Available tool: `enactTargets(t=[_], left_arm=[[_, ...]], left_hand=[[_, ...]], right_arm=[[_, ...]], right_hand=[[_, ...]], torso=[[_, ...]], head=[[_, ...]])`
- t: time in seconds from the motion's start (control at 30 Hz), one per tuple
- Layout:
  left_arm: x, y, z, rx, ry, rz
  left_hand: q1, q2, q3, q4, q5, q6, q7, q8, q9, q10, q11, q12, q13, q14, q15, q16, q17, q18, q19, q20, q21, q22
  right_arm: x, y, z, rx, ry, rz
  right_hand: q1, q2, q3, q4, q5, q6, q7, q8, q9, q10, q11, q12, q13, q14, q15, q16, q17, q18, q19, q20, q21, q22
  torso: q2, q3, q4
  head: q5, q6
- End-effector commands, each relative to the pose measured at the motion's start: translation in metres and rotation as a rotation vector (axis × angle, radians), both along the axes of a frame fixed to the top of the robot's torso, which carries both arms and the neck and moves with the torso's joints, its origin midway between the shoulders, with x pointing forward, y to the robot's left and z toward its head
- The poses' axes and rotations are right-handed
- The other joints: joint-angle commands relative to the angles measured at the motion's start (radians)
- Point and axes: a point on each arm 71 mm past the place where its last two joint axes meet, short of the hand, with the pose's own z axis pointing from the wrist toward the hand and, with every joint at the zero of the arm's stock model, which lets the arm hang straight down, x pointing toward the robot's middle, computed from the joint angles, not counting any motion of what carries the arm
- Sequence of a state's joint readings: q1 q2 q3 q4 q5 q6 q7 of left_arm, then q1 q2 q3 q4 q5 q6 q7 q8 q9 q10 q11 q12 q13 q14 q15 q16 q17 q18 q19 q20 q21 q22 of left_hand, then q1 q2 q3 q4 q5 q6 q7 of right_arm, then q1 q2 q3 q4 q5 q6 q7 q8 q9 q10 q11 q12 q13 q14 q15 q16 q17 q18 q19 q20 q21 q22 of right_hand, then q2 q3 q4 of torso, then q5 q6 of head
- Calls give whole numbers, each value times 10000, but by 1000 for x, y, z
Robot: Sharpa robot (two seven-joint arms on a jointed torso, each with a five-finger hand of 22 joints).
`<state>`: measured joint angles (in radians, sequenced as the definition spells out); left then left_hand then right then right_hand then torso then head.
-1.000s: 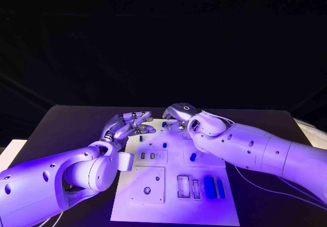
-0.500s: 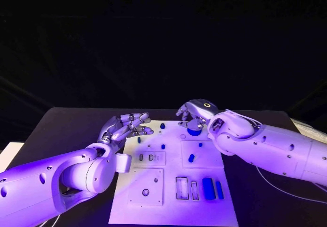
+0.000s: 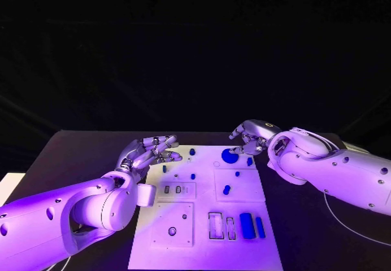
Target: Assemble the parts on the task board
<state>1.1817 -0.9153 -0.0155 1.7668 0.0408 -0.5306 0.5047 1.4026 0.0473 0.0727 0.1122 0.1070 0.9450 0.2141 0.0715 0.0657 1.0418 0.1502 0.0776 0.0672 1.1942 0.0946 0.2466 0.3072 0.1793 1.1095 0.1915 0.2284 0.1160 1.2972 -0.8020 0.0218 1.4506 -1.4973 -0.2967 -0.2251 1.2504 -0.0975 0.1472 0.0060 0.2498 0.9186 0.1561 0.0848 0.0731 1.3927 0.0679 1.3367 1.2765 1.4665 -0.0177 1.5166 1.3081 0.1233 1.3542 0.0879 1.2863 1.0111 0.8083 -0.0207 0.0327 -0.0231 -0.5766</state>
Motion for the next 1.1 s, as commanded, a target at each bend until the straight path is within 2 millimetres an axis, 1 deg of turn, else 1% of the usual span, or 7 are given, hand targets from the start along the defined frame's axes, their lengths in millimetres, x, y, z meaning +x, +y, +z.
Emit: enactTargets(t=[0.03,0.17,0.2,0.3,0.77,0.93,1.1], left_arm=[[0,-3,2,-184,-100,-312],[-1,-3,2,-201,-91,-357],[-1,-3,2,-200,-89,-358],[-1,-2,1,-194,-81,-349],[-1,-3,2,-209,-130,-341],[-1,-2,2,-204,-133,-328],[-1,-2,2,-198,-126,-320]], left_hand=[[139,-10,37,-76,23,-7,43,-59,-12,-11,91,-29,-13,-90,-20,-50,23,0,-30,36,-51,-13],[166,0,78,-107,25,-14,41,-60,-12,-13,89,-37,-14,-104,-21,-66,39,1,-37,37,-66,-18],[171,2,86,-113,25,-15,42,-60,-12,-13,89,-39,-14,-106,-21,-70,42,2,-38,37,-68,-19],[178,4,97,-121,25,-17,42,-61,-12,-14,89,-41,-14,-110,-22,-74,46,2,-39,37,-72,-21],[198,12,134,-146,27,-19,42,-59,-12,-12,89,-46,-14,-115,-23,-85,60,4,-40,36,-80,-24],[201,13,140,-150,27,-18,43,-58,-12,-11,89,-47,-14,-115,-24,-86,63,4,-39,35,-82,-24],[201,13,140,-150,27,-18,43,-58,-12,-11,89,-47,-14,-115,-24,-86,63,4,-39,35,-82,-24]], right_arm=[[3,-1,-7,-243,859,-382],[5,1,-10,-521,1001,-404],[5,1,-11,-589,1025,-386],[5,2,-12,-718,1072,-357],[12,6,-23,-711,1131,-403],[13,7,-28,-741,1218,-386],[14,7,-30,-771,1283,-400]], right_hand=[[99,17,-128,58,-53,-69,33,85,-4,173,22,319,392,852,83,90,1630,-194,43,19,73,56],[166,32,-200,100,-36,-87,50,126,1,301,42,558,690,868,104,142,1738,-202,46,43,125,122],[189,29,-217,102,-34,-91,52,136,2,316,46,593,735,874,108,158,1771,-205,49,48,140,144],[221,18,-239,99,-33,-86,53,154,5,319,50,616,765,878,112,171,1799,-207,49,54,154,162],[419,181,-193,79,50,57,28,304,36,313,30,672,861,882,106,193,1844,-224,64,60,240,287],[440,195,-189,72,31,93,22,334,43,326,26,692,889,883,104,197,1853,-225,63,59,250,299],[460,238,-176,73,28,162,10,386,54,335,17,710,918,887,98,208,1876,-227,60,56,264,314]], torso=[[2,-17,2],[1,-20,14],[1,-18,12],[9,-15,-3],[3,-17,12],[13,-3,9],[2,-13,7]], head=[[-14,-8],[-5,3],[-13,-30],[-4,-23],[-23,-46],[10,-77],[0,-91]])
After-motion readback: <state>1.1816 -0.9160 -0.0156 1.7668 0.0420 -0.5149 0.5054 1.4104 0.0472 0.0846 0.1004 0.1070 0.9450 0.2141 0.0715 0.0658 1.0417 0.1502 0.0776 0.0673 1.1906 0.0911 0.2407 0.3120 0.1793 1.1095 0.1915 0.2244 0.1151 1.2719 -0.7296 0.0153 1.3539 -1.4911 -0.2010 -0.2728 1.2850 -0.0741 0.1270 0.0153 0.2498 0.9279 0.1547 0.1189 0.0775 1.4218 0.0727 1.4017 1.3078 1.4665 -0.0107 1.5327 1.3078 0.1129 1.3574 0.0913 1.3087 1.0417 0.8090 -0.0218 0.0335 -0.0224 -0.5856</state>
